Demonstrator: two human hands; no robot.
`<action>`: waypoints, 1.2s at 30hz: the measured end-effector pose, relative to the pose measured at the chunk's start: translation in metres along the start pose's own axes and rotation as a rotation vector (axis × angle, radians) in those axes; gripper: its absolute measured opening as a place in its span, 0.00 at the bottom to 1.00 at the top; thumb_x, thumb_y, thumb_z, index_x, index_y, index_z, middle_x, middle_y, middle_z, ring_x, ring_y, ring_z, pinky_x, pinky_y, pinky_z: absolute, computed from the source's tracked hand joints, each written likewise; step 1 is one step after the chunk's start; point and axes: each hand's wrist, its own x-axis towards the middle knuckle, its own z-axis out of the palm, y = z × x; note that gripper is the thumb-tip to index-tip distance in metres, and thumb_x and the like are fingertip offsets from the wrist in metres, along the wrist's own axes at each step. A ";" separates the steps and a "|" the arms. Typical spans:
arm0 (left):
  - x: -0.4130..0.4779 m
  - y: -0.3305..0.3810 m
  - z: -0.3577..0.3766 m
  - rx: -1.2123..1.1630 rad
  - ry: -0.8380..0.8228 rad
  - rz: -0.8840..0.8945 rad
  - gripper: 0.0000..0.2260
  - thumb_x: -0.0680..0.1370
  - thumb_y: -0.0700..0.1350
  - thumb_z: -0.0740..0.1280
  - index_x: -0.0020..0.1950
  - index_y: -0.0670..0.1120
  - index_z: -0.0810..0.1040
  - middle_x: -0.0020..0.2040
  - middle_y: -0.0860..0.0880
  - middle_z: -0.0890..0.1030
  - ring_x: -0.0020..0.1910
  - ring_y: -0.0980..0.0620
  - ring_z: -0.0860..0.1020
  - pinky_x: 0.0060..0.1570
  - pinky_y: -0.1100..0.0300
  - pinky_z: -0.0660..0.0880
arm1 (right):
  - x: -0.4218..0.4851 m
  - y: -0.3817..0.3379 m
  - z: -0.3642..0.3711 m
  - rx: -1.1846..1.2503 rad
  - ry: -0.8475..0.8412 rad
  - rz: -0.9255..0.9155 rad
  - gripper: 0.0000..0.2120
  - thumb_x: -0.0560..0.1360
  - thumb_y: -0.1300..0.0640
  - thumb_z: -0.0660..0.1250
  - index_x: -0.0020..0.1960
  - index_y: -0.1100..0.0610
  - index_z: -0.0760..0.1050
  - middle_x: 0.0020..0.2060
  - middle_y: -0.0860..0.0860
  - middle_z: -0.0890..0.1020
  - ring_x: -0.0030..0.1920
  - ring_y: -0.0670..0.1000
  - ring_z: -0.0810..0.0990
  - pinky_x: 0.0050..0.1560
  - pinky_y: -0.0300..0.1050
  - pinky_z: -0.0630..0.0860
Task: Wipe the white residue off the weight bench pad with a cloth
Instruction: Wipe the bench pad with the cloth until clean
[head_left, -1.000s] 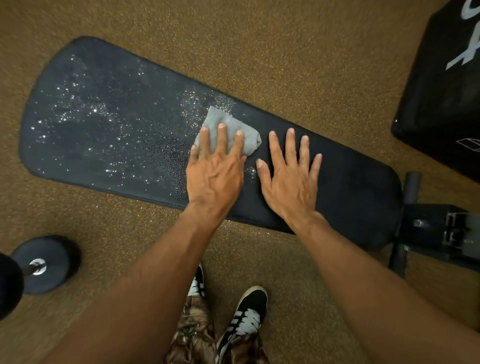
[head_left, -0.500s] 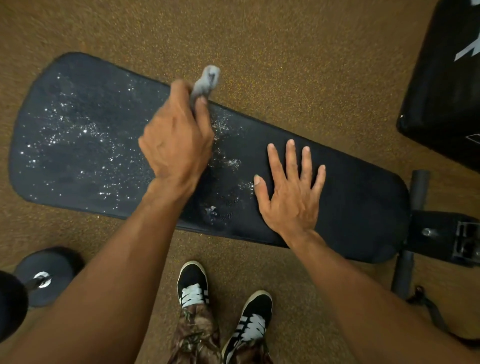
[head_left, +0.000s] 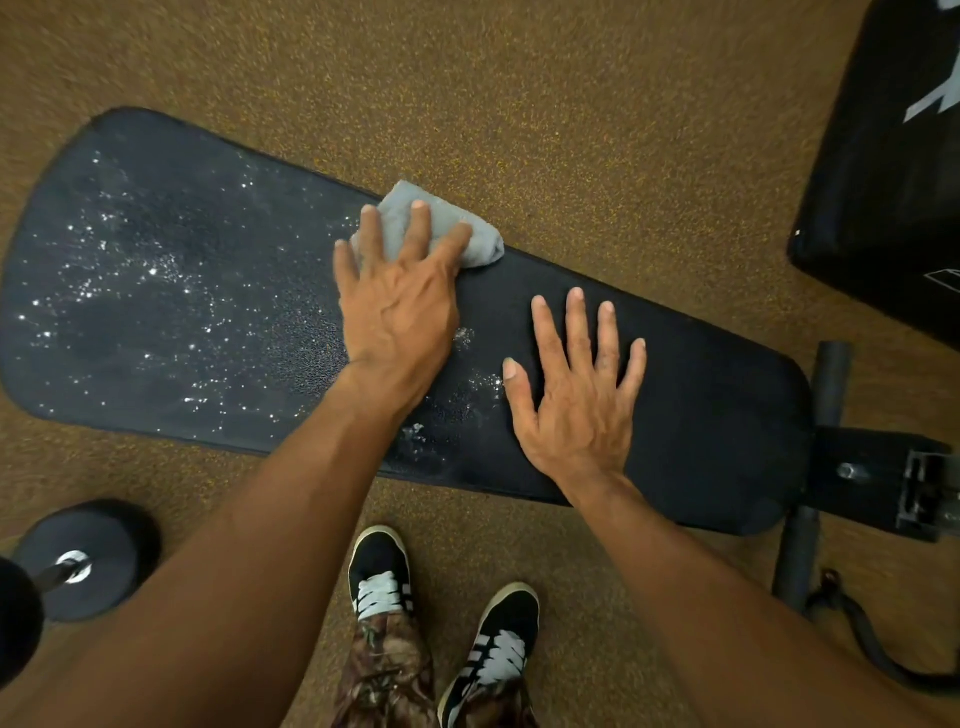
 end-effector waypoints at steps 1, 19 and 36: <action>0.005 0.006 0.002 -0.023 -0.004 0.008 0.19 0.87 0.47 0.52 0.77 0.56 0.65 0.81 0.47 0.62 0.79 0.33 0.56 0.74 0.37 0.58 | 0.000 0.000 0.000 -0.001 0.003 0.001 0.31 0.81 0.36 0.50 0.82 0.45 0.51 0.81 0.52 0.54 0.81 0.59 0.51 0.75 0.69 0.50; 0.008 0.022 0.017 0.019 0.246 0.211 0.12 0.82 0.48 0.64 0.63 0.49 0.80 0.64 0.50 0.82 0.53 0.40 0.78 0.44 0.49 0.72 | 0.001 0.000 0.002 -0.003 0.022 -0.002 0.31 0.81 0.36 0.50 0.81 0.45 0.53 0.81 0.51 0.54 0.81 0.59 0.50 0.75 0.69 0.50; -0.004 0.035 0.027 -0.065 0.284 0.398 0.14 0.83 0.50 0.60 0.64 0.50 0.79 0.66 0.52 0.80 0.54 0.39 0.76 0.44 0.48 0.71 | 0.000 0.002 0.005 0.349 0.213 0.038 0.31 0.80 0.45 0.53 0.78 0.60 0.60 0.78 0.56 0.64 0.80 0.55 0.57 0.78 0.63 0.51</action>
